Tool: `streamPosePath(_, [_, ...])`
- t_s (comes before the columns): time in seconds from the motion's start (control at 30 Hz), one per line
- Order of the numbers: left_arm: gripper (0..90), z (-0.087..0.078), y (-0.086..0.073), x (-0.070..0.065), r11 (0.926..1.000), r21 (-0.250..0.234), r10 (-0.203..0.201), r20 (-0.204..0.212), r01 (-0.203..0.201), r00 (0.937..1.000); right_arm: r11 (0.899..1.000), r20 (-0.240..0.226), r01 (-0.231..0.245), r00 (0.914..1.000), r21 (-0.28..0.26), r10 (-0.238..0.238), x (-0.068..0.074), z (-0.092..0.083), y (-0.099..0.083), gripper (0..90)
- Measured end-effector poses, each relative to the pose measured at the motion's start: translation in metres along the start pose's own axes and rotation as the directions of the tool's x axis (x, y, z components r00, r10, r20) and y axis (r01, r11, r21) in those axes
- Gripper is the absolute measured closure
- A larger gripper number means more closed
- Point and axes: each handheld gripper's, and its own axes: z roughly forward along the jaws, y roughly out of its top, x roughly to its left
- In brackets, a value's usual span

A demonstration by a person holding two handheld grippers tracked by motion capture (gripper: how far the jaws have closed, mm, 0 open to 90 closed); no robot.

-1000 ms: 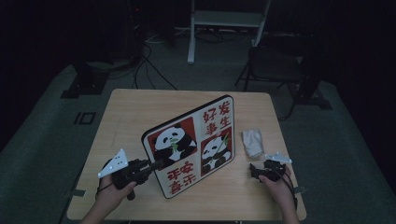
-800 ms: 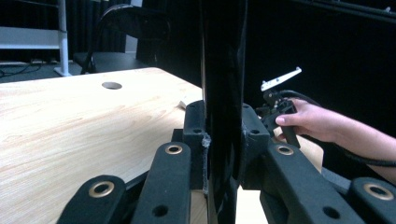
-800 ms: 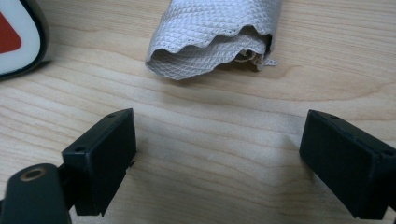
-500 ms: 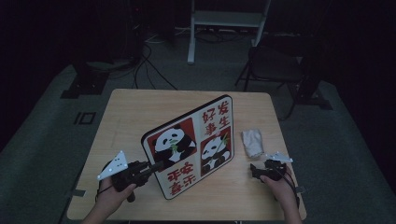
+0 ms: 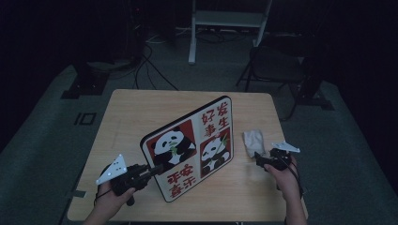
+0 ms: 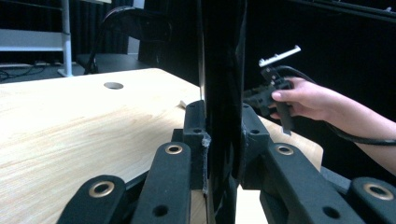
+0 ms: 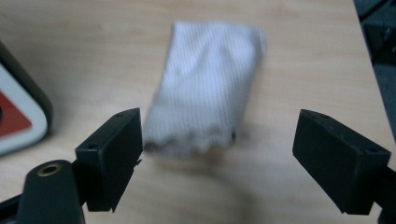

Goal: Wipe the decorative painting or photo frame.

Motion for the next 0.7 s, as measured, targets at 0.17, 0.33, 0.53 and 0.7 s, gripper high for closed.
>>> streamPosePath(0.17, [78.5, 0.000, 0.000, 0.000, 1.0000, 0.003, 0.002, 0.001, -0.002, 1.0000, 0.999, 0.014, 0.010, 0.9999, -0.041, -0.010, 0.003, 0.010, 0.023, 15.4])
streamPosePath(0.33, [78.4, 0.000, 0.001, -0.001, 0.9999, 0.009, 0.006, 0.002, -0.006, 1.0000, 0.999, 0.024, 0.011, 0.9997, -0.033, -0.010, 0.009, 0.029, 0.036, 15.5])
streamPosePath(0.53, [78.4, 0.000, 0.001, 0.000, 1.0000, 0.008, 0.004, 0.003, -0.004, 1.0000, 1.000, 0.055, 0.021, 0.9982, 0.000, -0.021, 0.011, 0.055, 0.037, 18.0])
streamPosePath(0.7, [78.5, 0.000, 0.000, 0.000, 1.0000, 0.007, -0.001, 0.006, 0.001, 1.0000, 0.999, 0.034, 0.039, 0.9986, 0.028, -0.040, 0.010, 0.072, 0.035, 22.8])
